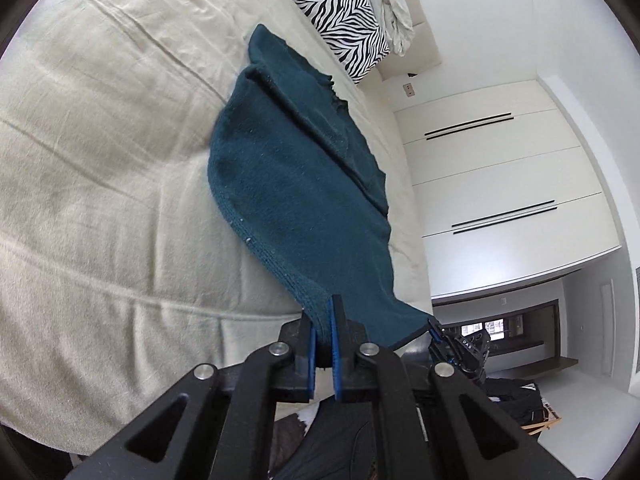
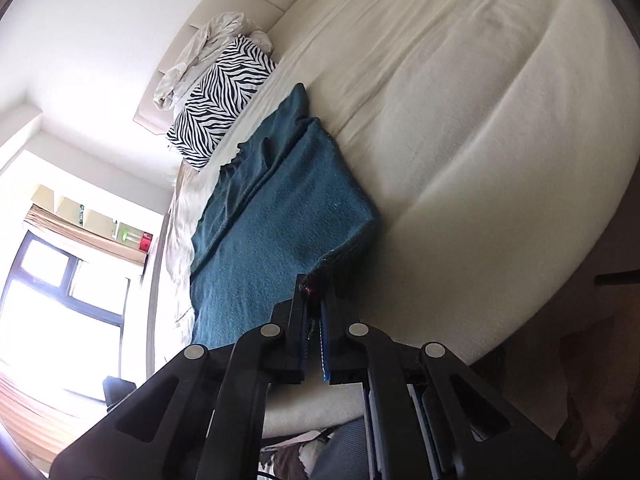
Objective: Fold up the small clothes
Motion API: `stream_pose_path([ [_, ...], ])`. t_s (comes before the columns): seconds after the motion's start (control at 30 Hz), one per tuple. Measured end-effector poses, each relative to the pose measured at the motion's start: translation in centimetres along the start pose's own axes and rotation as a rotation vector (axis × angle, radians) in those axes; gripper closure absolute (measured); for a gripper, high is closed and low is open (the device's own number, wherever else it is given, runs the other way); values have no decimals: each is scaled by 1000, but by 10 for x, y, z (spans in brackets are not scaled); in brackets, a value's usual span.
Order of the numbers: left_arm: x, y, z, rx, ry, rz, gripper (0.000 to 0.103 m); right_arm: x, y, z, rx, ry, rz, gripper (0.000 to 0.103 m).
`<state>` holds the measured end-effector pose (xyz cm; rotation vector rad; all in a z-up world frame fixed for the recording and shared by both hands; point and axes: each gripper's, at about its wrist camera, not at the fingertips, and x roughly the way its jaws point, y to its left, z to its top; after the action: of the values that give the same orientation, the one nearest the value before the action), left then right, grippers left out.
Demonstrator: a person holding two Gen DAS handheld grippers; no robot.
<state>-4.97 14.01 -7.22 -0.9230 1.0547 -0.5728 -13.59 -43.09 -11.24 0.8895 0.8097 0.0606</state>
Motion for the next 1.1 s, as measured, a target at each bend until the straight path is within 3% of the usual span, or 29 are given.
stream_pose_path([
  [0.2,-1,-24,43,3,-80,-79,96,17,47,45,-56,-59,75,99],
  [0.53,25,-30,143,-53,-186,-103,96,83,104,148,-100,-149,93,99],
  [0.87,69,-19,251,-52,-243,-35,96,195,145,245,-113,-167,39,99],
  [1.1,121,18,305,-61,-242,67,95,305,126,283,-55,-116,-101,99],
])
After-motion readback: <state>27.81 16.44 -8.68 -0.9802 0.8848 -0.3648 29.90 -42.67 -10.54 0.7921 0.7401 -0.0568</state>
